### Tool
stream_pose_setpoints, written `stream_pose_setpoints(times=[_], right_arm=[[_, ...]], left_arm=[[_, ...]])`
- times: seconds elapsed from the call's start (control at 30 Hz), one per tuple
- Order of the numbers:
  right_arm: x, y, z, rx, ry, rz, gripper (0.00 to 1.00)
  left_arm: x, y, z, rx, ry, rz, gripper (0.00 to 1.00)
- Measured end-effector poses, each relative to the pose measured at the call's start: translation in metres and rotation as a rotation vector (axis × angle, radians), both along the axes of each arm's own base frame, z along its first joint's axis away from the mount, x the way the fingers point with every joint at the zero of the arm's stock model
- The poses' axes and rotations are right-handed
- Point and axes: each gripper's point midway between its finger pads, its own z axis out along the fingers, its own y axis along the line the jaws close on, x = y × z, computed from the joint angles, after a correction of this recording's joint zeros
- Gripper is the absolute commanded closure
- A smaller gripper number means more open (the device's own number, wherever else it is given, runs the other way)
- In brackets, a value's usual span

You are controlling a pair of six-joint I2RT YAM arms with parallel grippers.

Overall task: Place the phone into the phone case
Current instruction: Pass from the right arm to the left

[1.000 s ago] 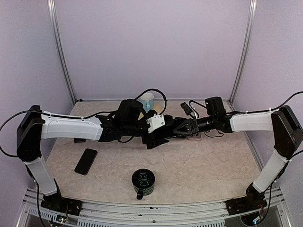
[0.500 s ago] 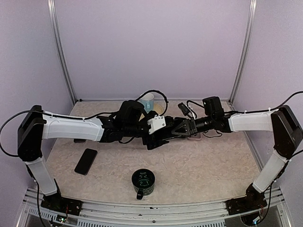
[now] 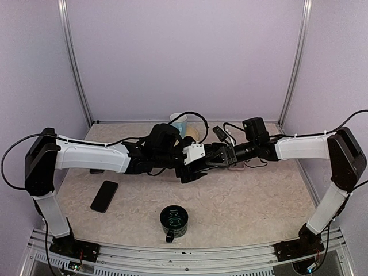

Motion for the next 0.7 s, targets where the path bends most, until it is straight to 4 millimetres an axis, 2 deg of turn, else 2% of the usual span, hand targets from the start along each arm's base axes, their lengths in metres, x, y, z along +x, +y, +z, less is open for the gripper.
stream_pose_setpoints(times=[0.27,0.53,0.63,0.7], right_arm=[[-0.0015,0.0013,-0.0024,-0.005,0.002,0.007,1.00],[0.0001,0.0012,-0.0046,-0.010,0.008,0.002,1.00],[0.0017,0.0007,-0.0068,-0.018,0.013,-0.008,1.00],[0.0017,0.0006,-0.0077,-0.020,0.018,-0.009,1.00]], left_arm=[[-0.0017,-0.0026,-0.0014,0.006,-0.004,-0.006,0.04],[0.0016,-0.0074,-0.0034,0.034,0.013,-0.004,0.31],[0.0032,-0.0078,-0.0059,0.051,0.029,0.002,0.37],[0.0031,-0.0078,-0.0067,0.057,0.034,0.003,0.38]])
